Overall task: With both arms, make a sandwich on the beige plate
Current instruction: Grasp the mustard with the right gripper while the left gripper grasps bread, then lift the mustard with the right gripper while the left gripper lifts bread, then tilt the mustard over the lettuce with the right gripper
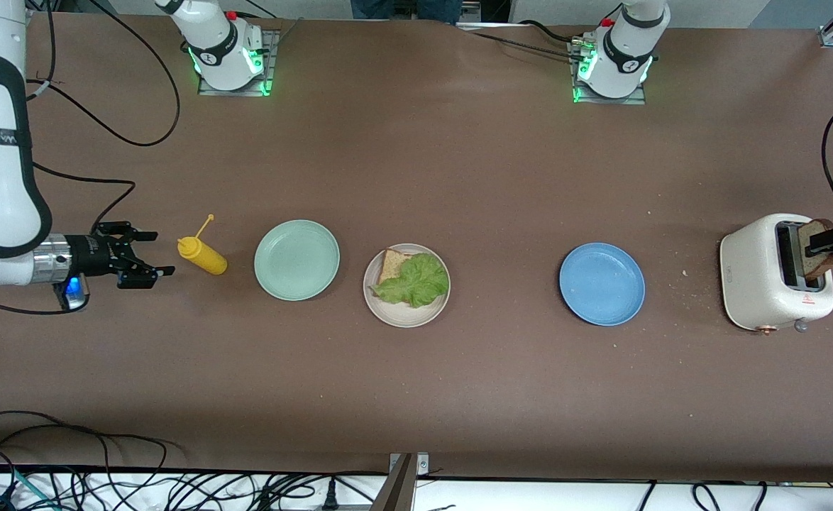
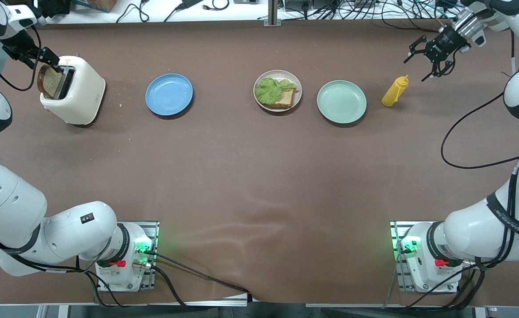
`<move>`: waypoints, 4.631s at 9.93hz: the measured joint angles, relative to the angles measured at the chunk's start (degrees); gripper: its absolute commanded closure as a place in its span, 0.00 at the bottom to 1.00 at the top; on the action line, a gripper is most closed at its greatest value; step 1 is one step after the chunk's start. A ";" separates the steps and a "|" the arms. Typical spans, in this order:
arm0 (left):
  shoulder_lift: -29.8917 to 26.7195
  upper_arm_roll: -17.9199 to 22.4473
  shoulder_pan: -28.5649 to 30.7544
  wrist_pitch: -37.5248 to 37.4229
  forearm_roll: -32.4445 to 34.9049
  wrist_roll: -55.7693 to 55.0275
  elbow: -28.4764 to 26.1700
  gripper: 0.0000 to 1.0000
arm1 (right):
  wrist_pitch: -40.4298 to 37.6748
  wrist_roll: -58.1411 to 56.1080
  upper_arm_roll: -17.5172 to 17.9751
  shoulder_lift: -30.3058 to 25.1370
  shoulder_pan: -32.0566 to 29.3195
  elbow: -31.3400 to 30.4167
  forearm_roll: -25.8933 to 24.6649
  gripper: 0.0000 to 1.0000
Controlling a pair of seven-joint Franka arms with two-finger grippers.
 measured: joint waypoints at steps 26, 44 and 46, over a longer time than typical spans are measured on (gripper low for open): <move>-2.08 -11.90 -0.41 -12.38 -8.84 -14.39 13.85 1.00 | -1.12 6.97 1.00 3.27 0.22 0.44 20.80 0.84; 0.01 -16.22 -1.51 -13.88 -19.42 -25.57 13.58 1.00 | 40.09 84.62 0.86 1.59 44.05 2.69 -49.00 0.85; 0.10 -16.22 -1.51 -13.88 -19.42 -25.69 13.58 1.00 | 40.11 88.18 0.40 4.06 46.00 5.40 -54.62 0.93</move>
